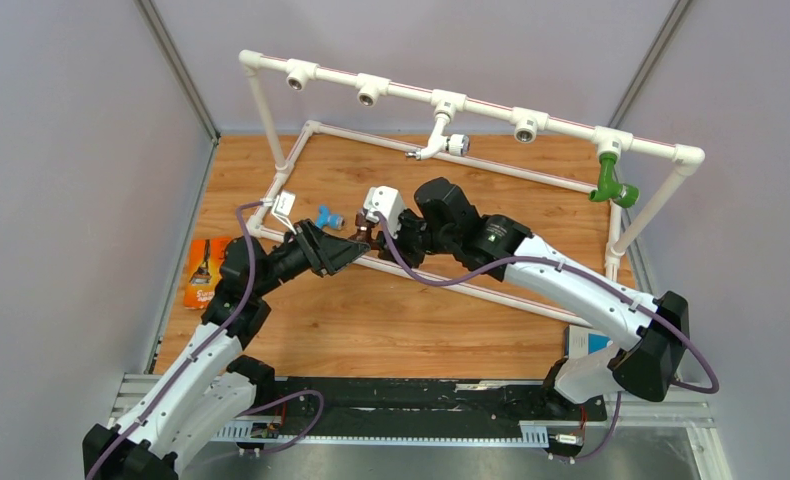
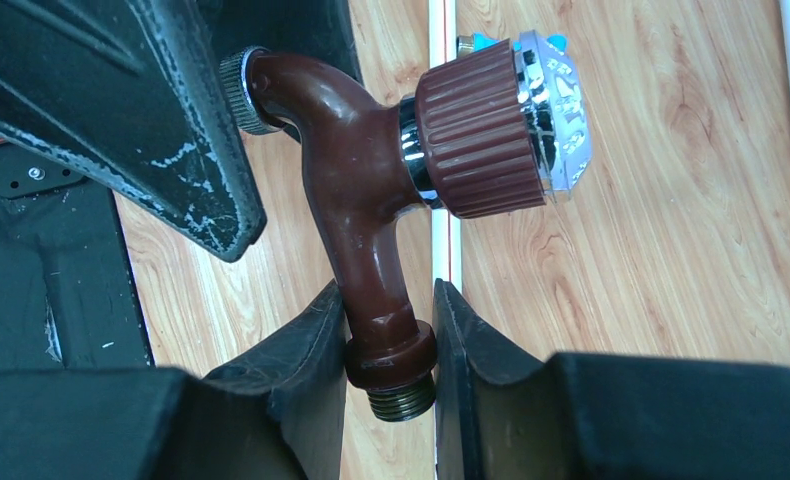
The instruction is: Install the water faucets
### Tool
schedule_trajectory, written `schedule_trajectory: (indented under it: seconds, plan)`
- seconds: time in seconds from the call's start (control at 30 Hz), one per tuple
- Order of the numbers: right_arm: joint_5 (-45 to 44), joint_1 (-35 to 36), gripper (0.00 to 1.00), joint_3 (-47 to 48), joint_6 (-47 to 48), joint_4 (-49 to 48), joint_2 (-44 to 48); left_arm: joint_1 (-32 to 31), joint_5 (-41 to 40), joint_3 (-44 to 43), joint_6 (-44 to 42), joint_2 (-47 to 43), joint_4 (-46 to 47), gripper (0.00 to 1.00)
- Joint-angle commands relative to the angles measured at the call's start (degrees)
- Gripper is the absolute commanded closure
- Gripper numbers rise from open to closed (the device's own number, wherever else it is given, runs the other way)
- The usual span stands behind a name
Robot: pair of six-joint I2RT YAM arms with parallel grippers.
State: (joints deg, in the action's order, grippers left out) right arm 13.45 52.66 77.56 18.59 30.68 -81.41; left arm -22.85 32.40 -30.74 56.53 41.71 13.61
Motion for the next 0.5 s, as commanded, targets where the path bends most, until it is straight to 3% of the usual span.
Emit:
schedule_trajectory:
  seconds: [0.0,0.1,0.2,0.33,0.43,0.47]
  plan:
    - [-0.45,-0.63,1.0,0.75,-2.24,-4.13,0.46,-0.18,-1.46,1.12,2.35,-1.37,2.21,0.29]
    - [-0.62,-0.81,1.0,0.4,-2.5,-4.4,0.63,-0.18,-1.55,2.26,3.67,-1.55,3.44,0.33]
    - [-0.62,-0.98,1.0,-0.04,-2.59,-4.66,0.64,-0.09,-1.55,2.97,4.99,-1.81,5.29,0.48]
    - [-0.36,-1.16,1.0,-0.21,-2.59,-4.66,0.55,-0.18,-1.55,3.06,5.52,-1.81,5.99,0.58]
    - [-0.36,-1.16,1.0,-0.3,-2.51,-4.75,0.46,-0.18,-1.73,3.14,5.87,-2.16,6.08,0.82]
    - [-0.27,-1.25,1.0,-0.39,-2.33,-4.75,0.46,-0.18,-2.08,3.14,6.13,-2.25,6.08,0.98]
